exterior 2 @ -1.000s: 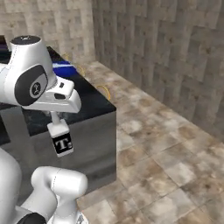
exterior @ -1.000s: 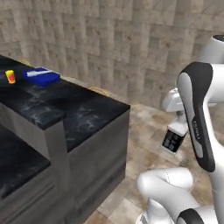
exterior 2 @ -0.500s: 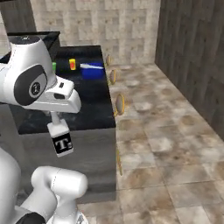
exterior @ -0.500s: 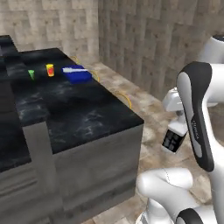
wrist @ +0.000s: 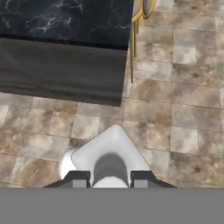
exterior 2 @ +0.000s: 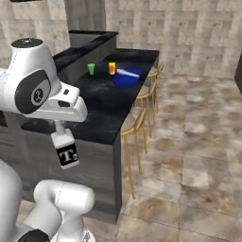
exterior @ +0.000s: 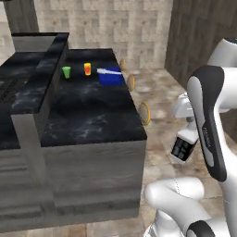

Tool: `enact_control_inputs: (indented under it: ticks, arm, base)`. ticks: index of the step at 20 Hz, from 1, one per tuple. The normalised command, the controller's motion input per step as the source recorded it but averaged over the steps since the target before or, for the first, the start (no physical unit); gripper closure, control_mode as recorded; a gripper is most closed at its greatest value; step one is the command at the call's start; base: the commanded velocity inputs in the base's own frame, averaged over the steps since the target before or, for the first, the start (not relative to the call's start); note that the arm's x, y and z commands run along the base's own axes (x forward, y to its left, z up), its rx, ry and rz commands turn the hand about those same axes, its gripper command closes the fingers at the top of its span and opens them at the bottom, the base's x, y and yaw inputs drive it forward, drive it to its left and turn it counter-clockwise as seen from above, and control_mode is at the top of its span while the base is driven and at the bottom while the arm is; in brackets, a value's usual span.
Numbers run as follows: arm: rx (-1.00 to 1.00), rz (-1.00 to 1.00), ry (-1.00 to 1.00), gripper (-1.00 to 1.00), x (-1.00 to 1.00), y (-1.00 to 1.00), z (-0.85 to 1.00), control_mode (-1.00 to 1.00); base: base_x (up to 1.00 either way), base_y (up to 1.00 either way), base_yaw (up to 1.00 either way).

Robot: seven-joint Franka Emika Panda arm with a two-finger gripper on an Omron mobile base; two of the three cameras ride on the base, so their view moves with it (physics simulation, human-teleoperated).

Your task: Place the drinks on the dining counter in a tight cluster.

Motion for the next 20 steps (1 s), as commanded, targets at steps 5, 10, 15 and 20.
enact_control_inputs:
  ticks: [5,10,15,20]
  arm:
    - [0.0,0.0,0.0,1.0,0.0,0.0,0.0,1.0]
    - [0.0,0.0,0.0,1.0,0.0,0.0,0.0,1.0]
    - [0.0,0.0,0.0,1.0,0.0,0.0,0.0,1.0]
    - [0.0,0.0,0.0,1.0,0.0,0.0,0.0,1.0]
  base:
    - [0.37,-0.97,0.6]
    - [0.8,-0.8,0.33]
    - [0.62,-0.06,0.06]
    - [0.11,0.02,0.29]
